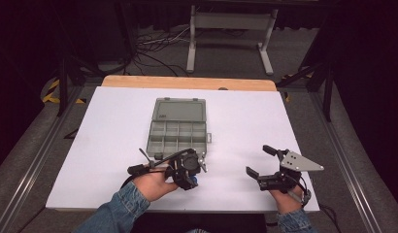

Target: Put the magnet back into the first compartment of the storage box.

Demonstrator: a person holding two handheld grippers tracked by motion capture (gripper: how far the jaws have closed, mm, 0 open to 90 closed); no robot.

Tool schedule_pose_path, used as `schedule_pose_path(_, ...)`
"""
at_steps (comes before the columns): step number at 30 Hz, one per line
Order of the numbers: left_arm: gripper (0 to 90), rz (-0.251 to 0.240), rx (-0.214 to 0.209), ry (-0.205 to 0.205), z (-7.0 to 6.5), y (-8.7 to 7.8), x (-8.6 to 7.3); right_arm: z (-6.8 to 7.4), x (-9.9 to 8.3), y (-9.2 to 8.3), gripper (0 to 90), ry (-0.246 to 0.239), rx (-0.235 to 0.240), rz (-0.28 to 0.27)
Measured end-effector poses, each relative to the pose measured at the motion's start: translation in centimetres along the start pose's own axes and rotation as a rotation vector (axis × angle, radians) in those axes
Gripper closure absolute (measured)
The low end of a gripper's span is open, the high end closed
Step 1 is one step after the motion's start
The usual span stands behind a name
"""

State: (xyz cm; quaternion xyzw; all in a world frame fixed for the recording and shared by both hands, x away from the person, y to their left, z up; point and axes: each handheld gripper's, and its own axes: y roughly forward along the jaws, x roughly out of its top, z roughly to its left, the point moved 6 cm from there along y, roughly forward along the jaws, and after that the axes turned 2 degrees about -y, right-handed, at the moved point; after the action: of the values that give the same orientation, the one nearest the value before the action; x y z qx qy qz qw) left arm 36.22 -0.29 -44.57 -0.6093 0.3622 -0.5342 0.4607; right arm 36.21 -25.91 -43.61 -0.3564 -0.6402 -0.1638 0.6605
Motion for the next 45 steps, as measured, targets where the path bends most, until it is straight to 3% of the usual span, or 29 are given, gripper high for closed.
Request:
schedule_pose_path(15, 62.2, -0.035, 0.033, -0.038, 1.7, -2.3, -0.4, -0.1, 0.0, 0.0, 3.3, 0.002, -0.001, -0.001)
schedule_pose_path(20, 62.2, -0.056, 0.056, -0.075, 2.8, -3.3, -0.8, -0.1, 0.0, 0.0, 3.3, 0.003, -0.003, -0.002)
schedule_pose_path(38, 62.2, -0.067, 0.104, -0.135, 6.4, -5.8, -1.7, -0.2, -0.1, -0.1, 3.3, 0.000, -0.010, -0.002)
schedule_pose_path(45, 62.2, -0.077, 0.130, -0.182, 8.3, -6.9, -2.2, -0.2, -0.1, -0.1, 3.3, 0.001, -0.013, -0.006)
